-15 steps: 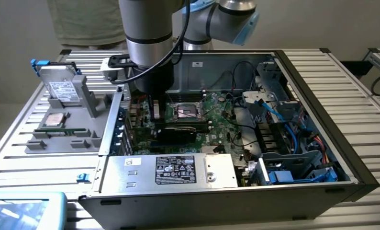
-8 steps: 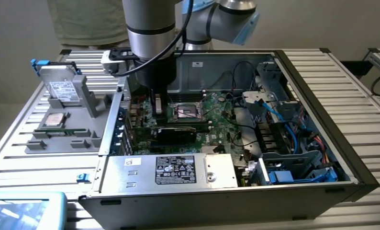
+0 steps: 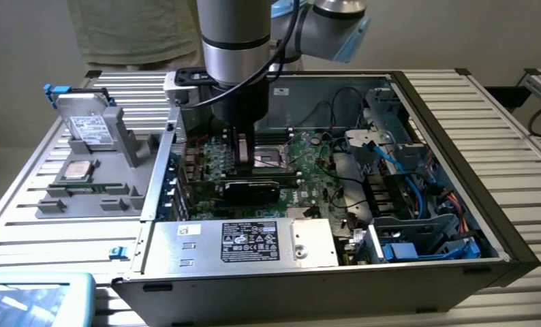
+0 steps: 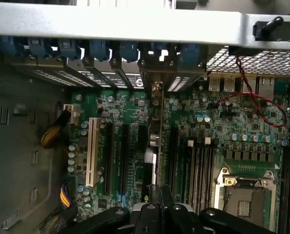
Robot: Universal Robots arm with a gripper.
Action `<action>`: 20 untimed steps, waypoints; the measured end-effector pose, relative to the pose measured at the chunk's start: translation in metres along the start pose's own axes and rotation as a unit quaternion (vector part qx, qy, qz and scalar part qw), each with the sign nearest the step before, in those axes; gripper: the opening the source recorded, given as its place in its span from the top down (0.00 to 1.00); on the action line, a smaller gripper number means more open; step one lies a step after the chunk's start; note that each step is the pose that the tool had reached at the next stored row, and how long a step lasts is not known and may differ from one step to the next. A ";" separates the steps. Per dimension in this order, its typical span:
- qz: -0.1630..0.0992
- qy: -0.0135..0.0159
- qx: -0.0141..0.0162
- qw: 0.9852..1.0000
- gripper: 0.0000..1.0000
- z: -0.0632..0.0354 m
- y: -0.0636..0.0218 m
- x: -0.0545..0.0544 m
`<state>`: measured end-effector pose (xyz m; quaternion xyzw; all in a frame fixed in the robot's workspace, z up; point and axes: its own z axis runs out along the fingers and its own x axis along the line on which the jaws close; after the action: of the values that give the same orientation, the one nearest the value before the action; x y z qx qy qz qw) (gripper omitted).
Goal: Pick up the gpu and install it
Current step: 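Press down on the gpu until it lock into place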
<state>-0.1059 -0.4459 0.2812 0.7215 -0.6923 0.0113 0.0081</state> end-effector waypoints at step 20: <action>0.000 -0.004 -0.008 1.000 0.88 -0.0092 0.0076 0.003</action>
<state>-0.1134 -0.4486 0.2905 0.7216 -0.6923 0.0030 0.0106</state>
